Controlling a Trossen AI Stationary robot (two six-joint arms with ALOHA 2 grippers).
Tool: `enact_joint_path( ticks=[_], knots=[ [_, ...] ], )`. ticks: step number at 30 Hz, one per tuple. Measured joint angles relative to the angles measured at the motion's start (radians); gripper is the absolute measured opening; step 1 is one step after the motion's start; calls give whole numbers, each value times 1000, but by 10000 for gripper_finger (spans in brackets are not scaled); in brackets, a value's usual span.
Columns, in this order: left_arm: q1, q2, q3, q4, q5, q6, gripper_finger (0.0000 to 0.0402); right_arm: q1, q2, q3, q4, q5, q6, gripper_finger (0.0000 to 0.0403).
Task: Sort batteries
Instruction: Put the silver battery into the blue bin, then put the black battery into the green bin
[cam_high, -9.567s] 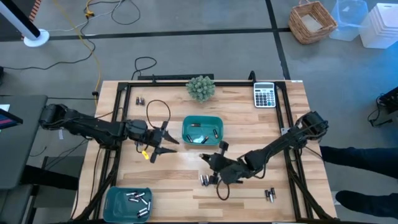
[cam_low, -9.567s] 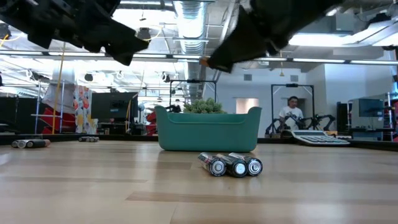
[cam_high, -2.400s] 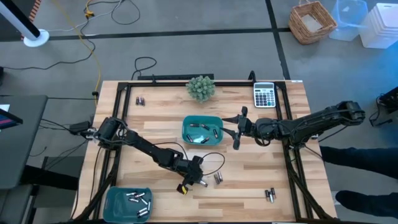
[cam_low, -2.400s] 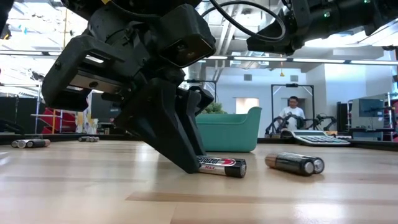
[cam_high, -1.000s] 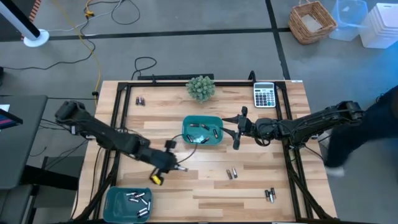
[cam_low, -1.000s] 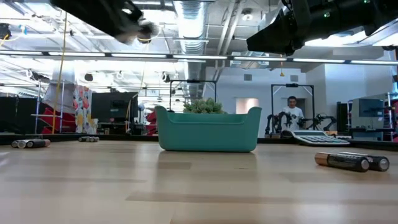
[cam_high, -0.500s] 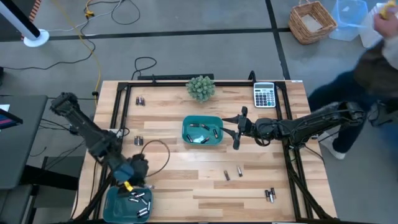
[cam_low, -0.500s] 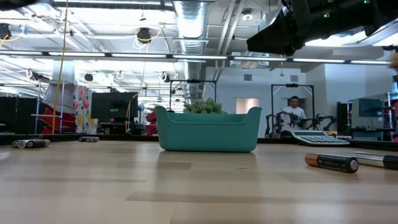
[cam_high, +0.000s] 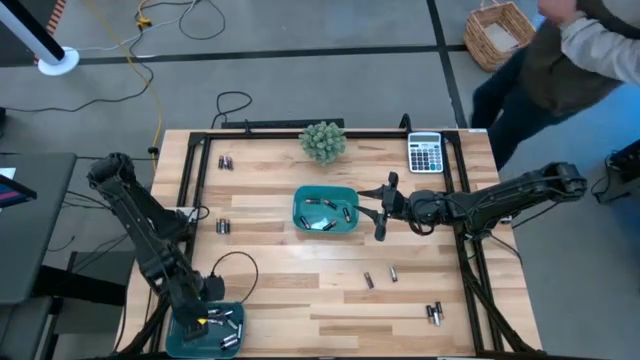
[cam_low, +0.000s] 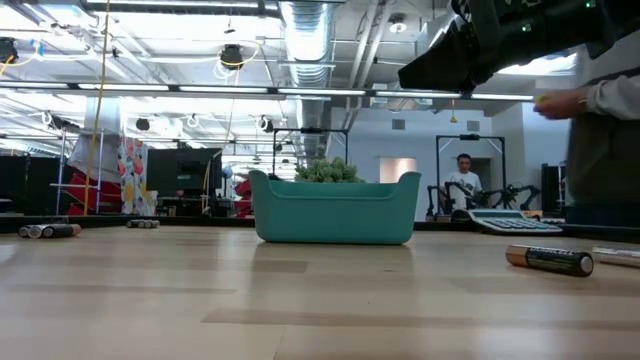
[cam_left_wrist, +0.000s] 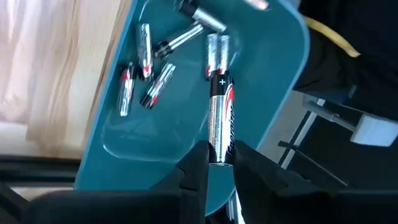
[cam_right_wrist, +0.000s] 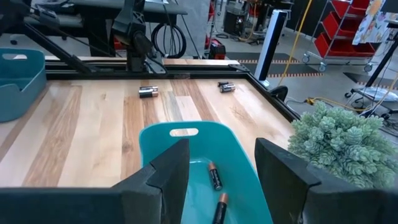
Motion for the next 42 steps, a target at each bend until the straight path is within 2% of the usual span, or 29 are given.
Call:
enact_joint_path(
  ticks=[9, 15, 22, 28, 33, 37, 42],
  knots=[
    [-1, 30, 0, 5, 25, -54, 145, 0, 0, 0, -14, 0, -4, 195],
    [10, 10, 0, 0, 11, -16, 167, 0, 0, 0, -14, 0, -4, 195],
    [40, -66, 1, -48, -272, 87, 154, 0, 0, 0, -14, 0, -7, 195],
    [111, -75, 1, -111, -560, 250, 148, 8, 0, 0, -14, 0, -6, 195],
    [185, -75, 1, -70, -795, 415, 148, 9, -5, 0, -19, 1, -3, 195],
    [240, -76, -21, 31, -990, 555, 148, 12, -5, 0, -24, 7, -3, 195],
    [343, -75, -128, 333, -999, 788, 148, 14, -6, 0, -47, 7, 3, 195]
  ],
)
